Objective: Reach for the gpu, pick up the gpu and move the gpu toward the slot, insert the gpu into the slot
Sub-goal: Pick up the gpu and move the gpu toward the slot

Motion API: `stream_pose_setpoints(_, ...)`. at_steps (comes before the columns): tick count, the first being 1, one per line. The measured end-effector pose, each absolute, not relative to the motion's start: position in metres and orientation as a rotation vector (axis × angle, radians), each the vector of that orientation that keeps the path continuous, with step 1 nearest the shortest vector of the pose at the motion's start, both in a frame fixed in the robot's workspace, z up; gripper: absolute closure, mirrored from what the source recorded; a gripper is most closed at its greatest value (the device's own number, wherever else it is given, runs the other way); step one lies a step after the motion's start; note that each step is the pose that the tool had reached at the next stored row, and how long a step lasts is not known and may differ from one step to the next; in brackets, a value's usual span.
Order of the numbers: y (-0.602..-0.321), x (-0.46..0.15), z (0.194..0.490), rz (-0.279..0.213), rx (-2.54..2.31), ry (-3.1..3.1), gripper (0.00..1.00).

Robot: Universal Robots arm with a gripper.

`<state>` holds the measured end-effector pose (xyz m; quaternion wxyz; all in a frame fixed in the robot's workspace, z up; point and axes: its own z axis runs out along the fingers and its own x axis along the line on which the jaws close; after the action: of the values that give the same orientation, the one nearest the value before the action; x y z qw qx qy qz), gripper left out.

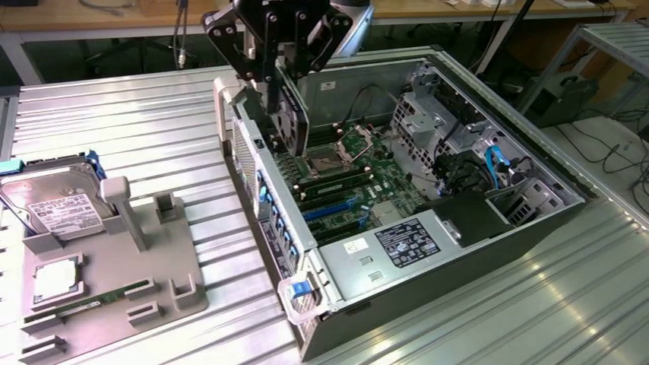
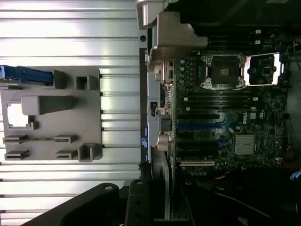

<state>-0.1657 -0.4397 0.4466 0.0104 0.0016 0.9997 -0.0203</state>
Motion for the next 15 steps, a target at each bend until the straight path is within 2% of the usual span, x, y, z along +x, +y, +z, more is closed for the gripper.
stream_pose_setpoints(15,-0.440,-0.110,0.444,-0.063,0.000,3.120,0.73)
